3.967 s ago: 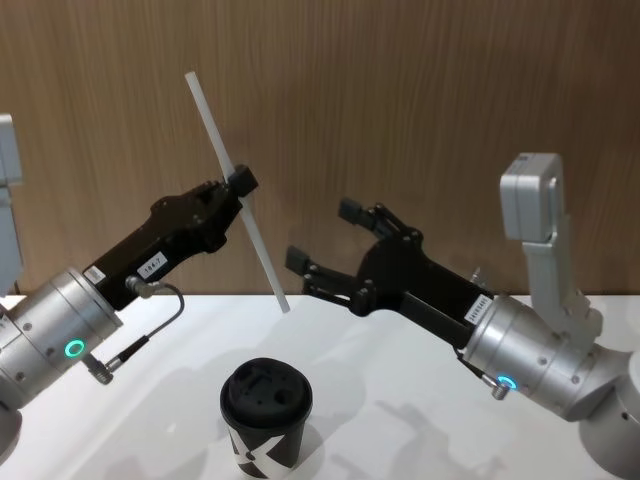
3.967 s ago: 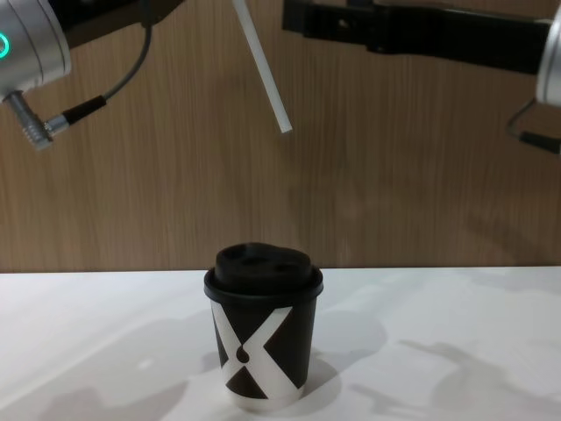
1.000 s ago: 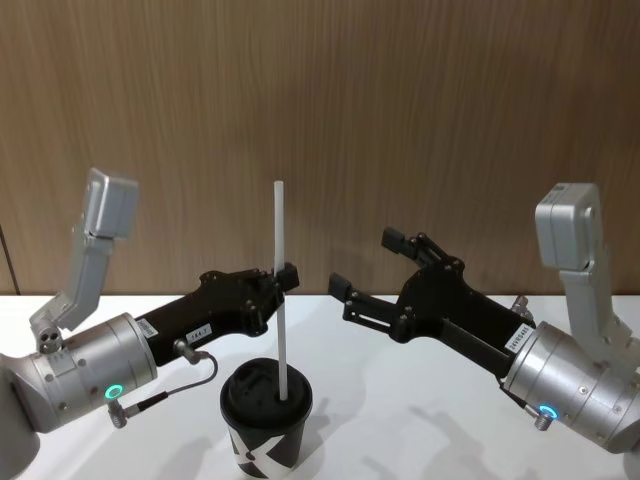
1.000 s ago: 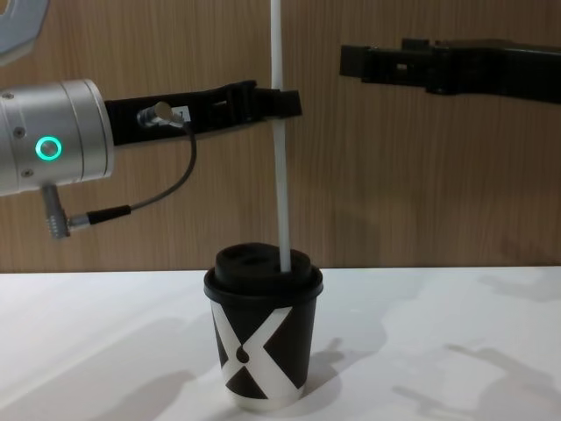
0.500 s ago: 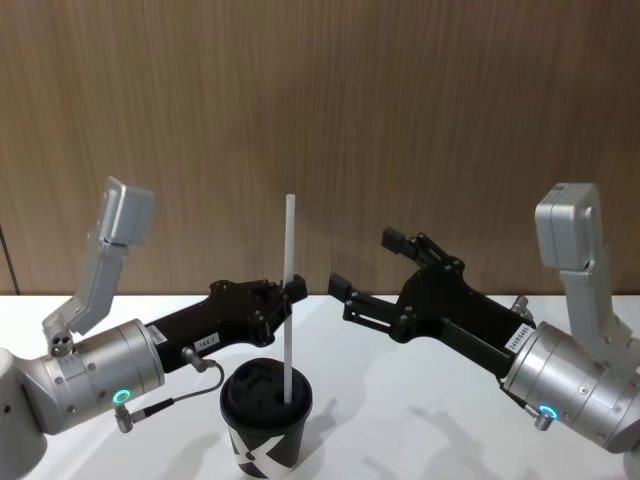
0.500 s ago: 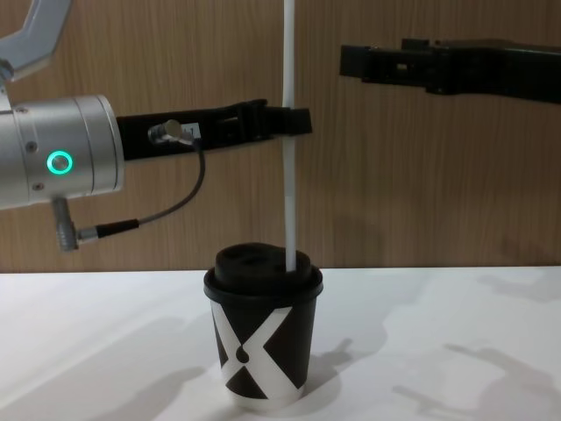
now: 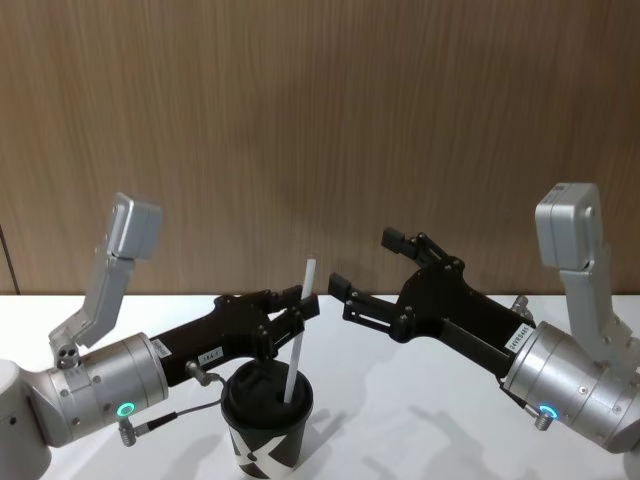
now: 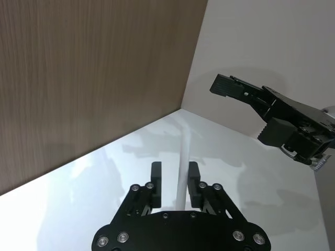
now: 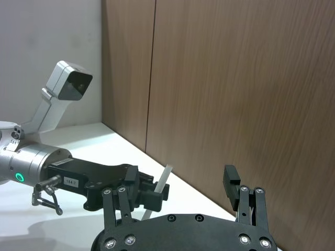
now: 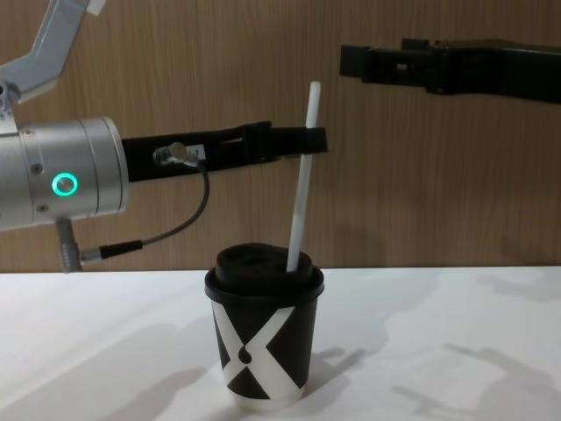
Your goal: Pick up the straw with one hand, pass it to the other hand, and insert it into the cup.
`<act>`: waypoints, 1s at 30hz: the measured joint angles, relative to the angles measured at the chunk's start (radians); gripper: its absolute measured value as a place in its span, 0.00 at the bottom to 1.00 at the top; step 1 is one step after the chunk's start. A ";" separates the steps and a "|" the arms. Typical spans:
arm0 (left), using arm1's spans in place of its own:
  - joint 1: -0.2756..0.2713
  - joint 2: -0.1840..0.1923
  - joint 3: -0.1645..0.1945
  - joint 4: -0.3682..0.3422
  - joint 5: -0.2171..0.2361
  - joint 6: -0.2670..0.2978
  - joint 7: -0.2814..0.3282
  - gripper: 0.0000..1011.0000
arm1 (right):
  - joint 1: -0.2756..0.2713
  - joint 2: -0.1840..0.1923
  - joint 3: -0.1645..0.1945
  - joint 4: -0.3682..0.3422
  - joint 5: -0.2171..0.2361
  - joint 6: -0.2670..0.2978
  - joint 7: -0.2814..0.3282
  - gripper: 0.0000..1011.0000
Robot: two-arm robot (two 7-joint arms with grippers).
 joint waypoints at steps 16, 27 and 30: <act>0.068 0.036 -0.056 -0.074 -0.010 -0.058 0.025 0.74 | -0.002 0.001 0.000 -0.005 0.000 0.000 -0.005 0.99; 0.175 0.076 -0.142 -0.169 -0.029 -0.135 0.063 0.99 | -0.036 0.018 0.011 -0.052 0.014 0.019 -0.030 0.99; 0.200 0.084 -0.159 -0.188 -0.033 -0.147 0.072 0.99 | -0.054 0.032 0.017 -0.073 0.026 0.034 -0.032 0.99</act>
